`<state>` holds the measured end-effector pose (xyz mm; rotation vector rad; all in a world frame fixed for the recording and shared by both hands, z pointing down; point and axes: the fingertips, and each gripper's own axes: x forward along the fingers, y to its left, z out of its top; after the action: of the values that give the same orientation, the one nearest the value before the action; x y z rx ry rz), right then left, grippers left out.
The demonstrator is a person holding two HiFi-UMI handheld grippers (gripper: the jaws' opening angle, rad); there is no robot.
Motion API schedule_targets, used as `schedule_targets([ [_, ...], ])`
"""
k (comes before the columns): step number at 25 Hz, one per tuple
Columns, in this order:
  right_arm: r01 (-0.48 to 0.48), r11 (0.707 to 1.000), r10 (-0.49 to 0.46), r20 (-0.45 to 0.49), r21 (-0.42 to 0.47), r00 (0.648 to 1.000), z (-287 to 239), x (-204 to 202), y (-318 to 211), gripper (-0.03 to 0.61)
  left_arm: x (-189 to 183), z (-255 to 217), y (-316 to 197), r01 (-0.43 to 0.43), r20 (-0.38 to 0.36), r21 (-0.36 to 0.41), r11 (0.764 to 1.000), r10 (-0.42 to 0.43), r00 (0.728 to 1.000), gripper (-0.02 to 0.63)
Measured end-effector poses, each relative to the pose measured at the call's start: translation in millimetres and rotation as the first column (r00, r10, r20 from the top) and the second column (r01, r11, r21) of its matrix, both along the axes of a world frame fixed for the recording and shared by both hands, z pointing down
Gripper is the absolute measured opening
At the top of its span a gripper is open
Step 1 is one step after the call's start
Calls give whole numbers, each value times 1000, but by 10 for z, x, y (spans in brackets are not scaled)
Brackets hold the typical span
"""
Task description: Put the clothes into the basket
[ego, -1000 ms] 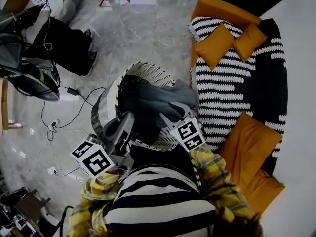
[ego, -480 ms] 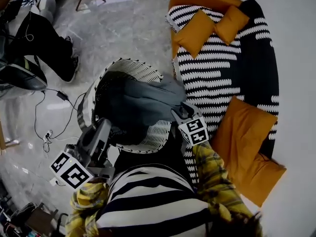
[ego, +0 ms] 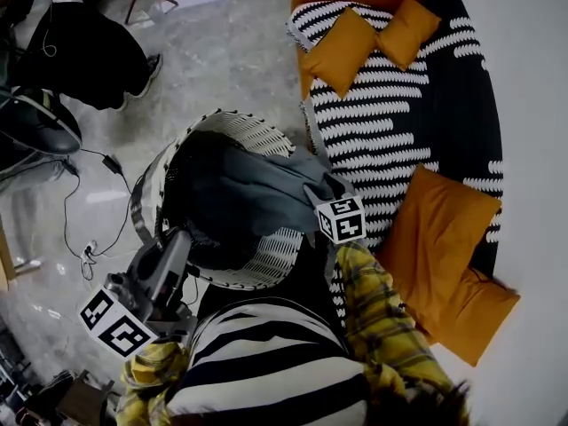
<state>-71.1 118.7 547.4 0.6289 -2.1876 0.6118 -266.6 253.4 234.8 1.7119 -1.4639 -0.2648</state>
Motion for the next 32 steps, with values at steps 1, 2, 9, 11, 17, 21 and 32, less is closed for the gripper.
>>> schedule_targets([
  [1, -13, 1000, 13, -16, 6, 1000, 23, 2, -8, 238, 3, -3, 2, -4, -2, -1, 1000, 4, 1000, 14],
  [2, -21, 1000, 21, -32, 13, 999, 42, 11, -16, 234, 7, -4, -1, -6, -3, -2, 1000, 6, 1000, 14],
  [9, 32, 999, -29, -91, 29, 995, 109, 14, 49, 78, 18, -8, -8, -14, 1, -10, 1000, 14, 1000, 14],
  [11, 42, 998, -37, -86, 47, 996, 57, -34, 70, 54, -10, 7, 8, -12, 6, -10, 1000, 12, 1000, 14],
  [17, 65, 992, -68, 19, 112, 998, -396, -319, 85, 48, -61, 112, 71, 0, 8, -22, 1000, 0, 1000, 14],
  [21, 124, 978, -146, 121, 170, 982, -858, -687, 196, 46, -93, 162, 125, 9, -1, -16, 1000, -9, 1000, 14],
  [32, 362, 914, -403, 316, 184, 859, -1608, -1498, 923, 48, -60, 221, 114, 40, -32, 9, 999, -39, 999, 14],
])
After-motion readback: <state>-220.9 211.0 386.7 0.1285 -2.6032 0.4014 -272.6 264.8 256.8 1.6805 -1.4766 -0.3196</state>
